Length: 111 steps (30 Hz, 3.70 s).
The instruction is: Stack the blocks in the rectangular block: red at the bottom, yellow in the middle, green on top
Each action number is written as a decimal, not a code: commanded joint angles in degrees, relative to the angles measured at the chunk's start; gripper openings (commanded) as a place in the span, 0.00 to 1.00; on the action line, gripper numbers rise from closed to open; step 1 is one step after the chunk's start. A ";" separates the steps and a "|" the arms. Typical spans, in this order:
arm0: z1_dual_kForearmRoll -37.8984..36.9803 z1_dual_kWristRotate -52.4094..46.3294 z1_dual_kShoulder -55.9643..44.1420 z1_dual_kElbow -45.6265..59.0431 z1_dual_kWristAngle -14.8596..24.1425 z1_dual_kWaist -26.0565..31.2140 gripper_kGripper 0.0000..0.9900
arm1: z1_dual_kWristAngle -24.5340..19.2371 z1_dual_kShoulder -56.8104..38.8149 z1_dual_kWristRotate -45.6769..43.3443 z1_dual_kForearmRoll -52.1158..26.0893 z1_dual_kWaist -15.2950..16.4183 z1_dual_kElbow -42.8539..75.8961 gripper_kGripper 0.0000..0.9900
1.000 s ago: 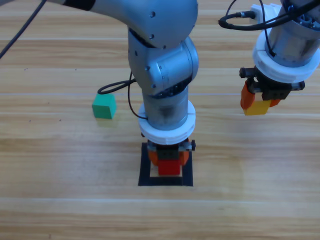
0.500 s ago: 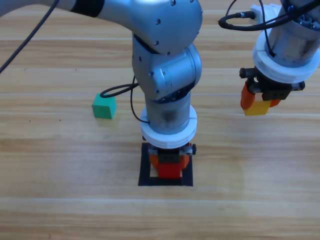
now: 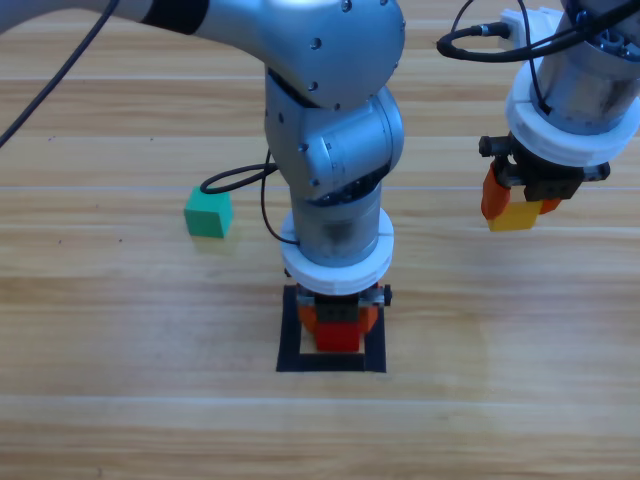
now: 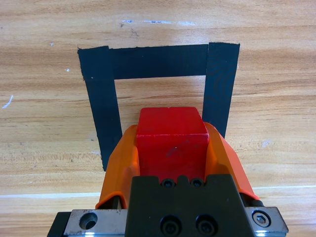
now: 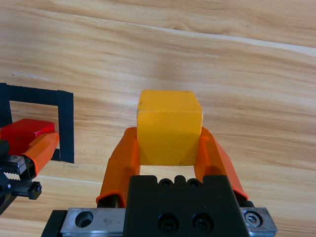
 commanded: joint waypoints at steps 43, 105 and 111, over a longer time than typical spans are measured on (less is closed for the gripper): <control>10.16 29.90 -25.05 3.40 -0.78 27.35 1.00 | 4.82 10.66 12.04 19.56 7.56 -20.09 0.00; 18.51 32.45 -1.94 -12.68 -3.50 23.04 1.00 | 6.66 31.66 15.29 31.78 16.88 -48.83 0.00; 18.51 32.53 -1.85 -12.77 -3.59 23.04 1.00 | 5.08 30.69 15.64 31.87 17.93 -48.30 0.00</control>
